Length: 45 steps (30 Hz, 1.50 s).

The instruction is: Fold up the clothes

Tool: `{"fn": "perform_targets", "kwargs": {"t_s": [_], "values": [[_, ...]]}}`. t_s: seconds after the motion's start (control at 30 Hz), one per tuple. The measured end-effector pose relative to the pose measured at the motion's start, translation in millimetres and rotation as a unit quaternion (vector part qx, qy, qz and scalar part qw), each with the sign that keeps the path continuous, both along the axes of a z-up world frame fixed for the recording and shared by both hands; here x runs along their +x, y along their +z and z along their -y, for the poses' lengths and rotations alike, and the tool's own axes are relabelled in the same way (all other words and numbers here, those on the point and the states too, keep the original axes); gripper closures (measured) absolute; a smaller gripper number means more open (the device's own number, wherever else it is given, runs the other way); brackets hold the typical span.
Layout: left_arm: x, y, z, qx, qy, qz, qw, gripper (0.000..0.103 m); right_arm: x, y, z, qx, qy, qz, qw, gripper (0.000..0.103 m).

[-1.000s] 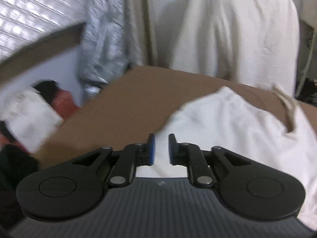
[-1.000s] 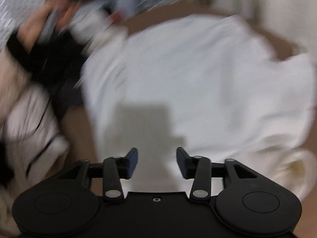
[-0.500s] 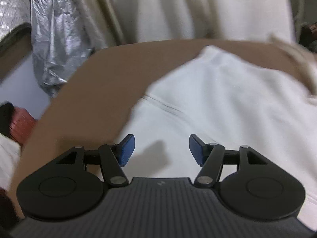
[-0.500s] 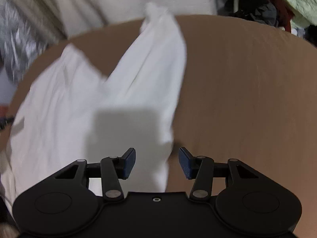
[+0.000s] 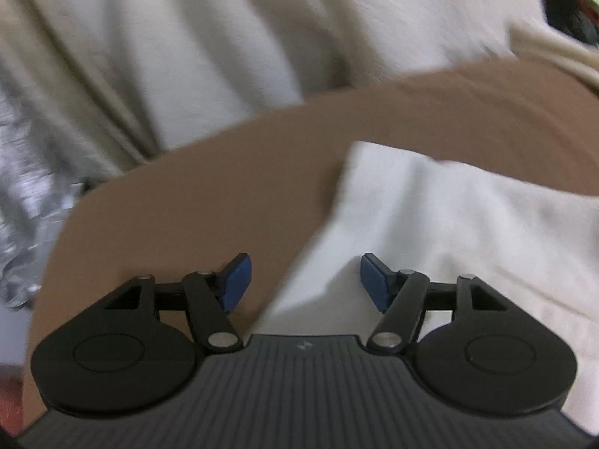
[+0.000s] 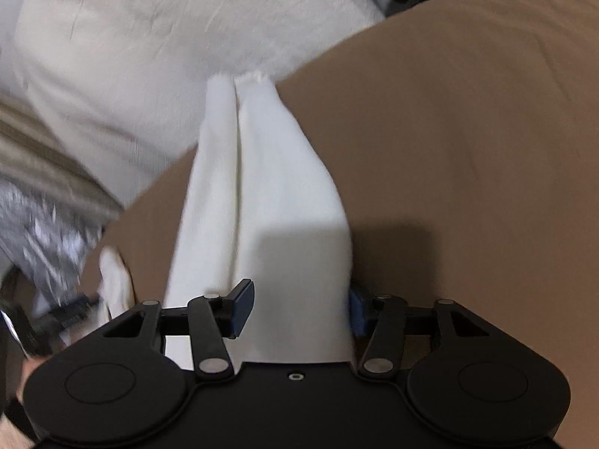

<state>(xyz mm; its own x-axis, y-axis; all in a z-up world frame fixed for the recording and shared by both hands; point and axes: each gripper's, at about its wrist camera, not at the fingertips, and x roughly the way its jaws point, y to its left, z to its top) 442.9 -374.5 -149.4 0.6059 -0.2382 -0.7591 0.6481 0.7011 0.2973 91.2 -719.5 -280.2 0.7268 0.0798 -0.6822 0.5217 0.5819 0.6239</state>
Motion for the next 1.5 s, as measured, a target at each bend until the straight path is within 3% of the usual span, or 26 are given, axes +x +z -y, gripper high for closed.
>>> {"fn": "perform_targets", "kwargs": {"t_s": [0.03,0.07,0.1,0.13,0.17,0.2,0.3,0.37,0.47,0.6,0.67,0.7,0.8,0.83,0.93,1.0,1.1,1.17,1.23,1.27,1.37,1.43,1.47,1.5], "values": [[0,-6,11,0.01,-0.009,-0.004,0.9999,0.045,7,2,-5,-0.014,0.002,-0.006,1.0,0.047],[-1,-10,20,0.017,-0.018,-0.004,0.9997,0.052,14,4,-10,-0.031,0.007,-0.013,0.999,0.067],[-3,-9,24,0.019,-0.018,-0.001,0.9997,0.077,22,7,-16,-0.055,0.02,-0.023,0.998,0.091],[-5,-6,27,0.018,-0.009,0.005,0.9998,0.089,26,13,-21,-0.077,0.03,-0.029,0.996,0.091],[-7,-3,29,0.017,-0.001,0.01,0.9998,0.092,29,20,-25,-0.099,0.036,-0.031,0.994,0.092],[-8,0,31,0.016,0.008,0.016,0.9997,0.101,26,31,-25,-0.121,0.029,-0.024,0.992,0.093],[-7,24,23,-0.01,0.048,0.074,0.9961,0.102,7,67,-7,-0.175,-0.02,-0.004,0.984,0.093],[-4,38,19,-0.024,0.073,0.111,0.9908,0.103,-5,80,6,-0.178,-0.041,0.003,0.983,0.094],[-6,34,28,0.008,0.054,0.157,0.9861,0.103,-10,82,9,-0.191,-0.052,-0.019,0.98,0.094],[-11,17,34,0.06,0.05,0.184,0.9799,0.102,-18,63,2,-0.191,-0.059,-0.046,0.979,0.094],[-6,19,25,0.07,0.081,0.176,0.9786,0.103,-23,53,6,-0.178,-0.069,-0.05,0.98,0.094],[-5,23,19,0.063,0.086,0.15,0.983,0.101,-25,51,4,-0.169,-0.072,-0.043,0.982,0.094],[-12,40,-8,0.01,0.071,0.031,0.997,0.069,-23,53,-9,-0.17,-0.067,-0.016,0.983,0.093],[-18,49,-17,-0.013,0.063,0.013,0.9979,0.07,-20,57,-16,-0.179,-0.059,-0.008,0.982,0.093],[-49,80,-39,-0.075,0.04,0.017,0.9962,0.06,-10,74,-40,-0.223,-0.027,-0.001,0.975,0.093],[-74,101,-51,-0.111,0.022,0.019,0.9934,0.06,0,88,-71,-0.28,0.017,-0.002,0.96,0.093],[-121,127,-76,-0.185,0.025,0.007,0.9823,0.058,-9,110,-128,-0.337,0.084,0.054,0.936,0.093],[-159,135,-98,-0.239,0.035,-0.017,0.9701,0.055,-39,124,-192,-0.41,0.162,0.106,0.891,0.093],[-203,129,-123,-0.274,0.045,-0.046,0.9596,0.043,-76,117,-253,-0.438,0.262,0.133,0.849,0.093],[-224,122,-132,-0.28,0.054,-0.06,0.9566,0.042,-92,109,-278,-0.444,0.306,0.135,0.831,0.093],[-277,91,-152,-0.266,0.083,-0.101,0.9553,0.042,-123,62,-334,-0.472,0.4,0.068,0.782,0.092],[-303,71,-163,-0.252,0.101,-0.121,0.9548,0.042,-135,34,-355,-0.495,0.434,0.012,0.753,0.089],[-314,61,-168,-0.249,0.111,-0.127,0.9536,0.042,-141,26,-361,-0.5,0.438,-0.007,0.747,0.084],[-319,52,-173,-0.244,0.122,-0.134,0.9526,0.042,-145,25,-362,-0.495,0.435,-0.013,0.752,0.074]]}}
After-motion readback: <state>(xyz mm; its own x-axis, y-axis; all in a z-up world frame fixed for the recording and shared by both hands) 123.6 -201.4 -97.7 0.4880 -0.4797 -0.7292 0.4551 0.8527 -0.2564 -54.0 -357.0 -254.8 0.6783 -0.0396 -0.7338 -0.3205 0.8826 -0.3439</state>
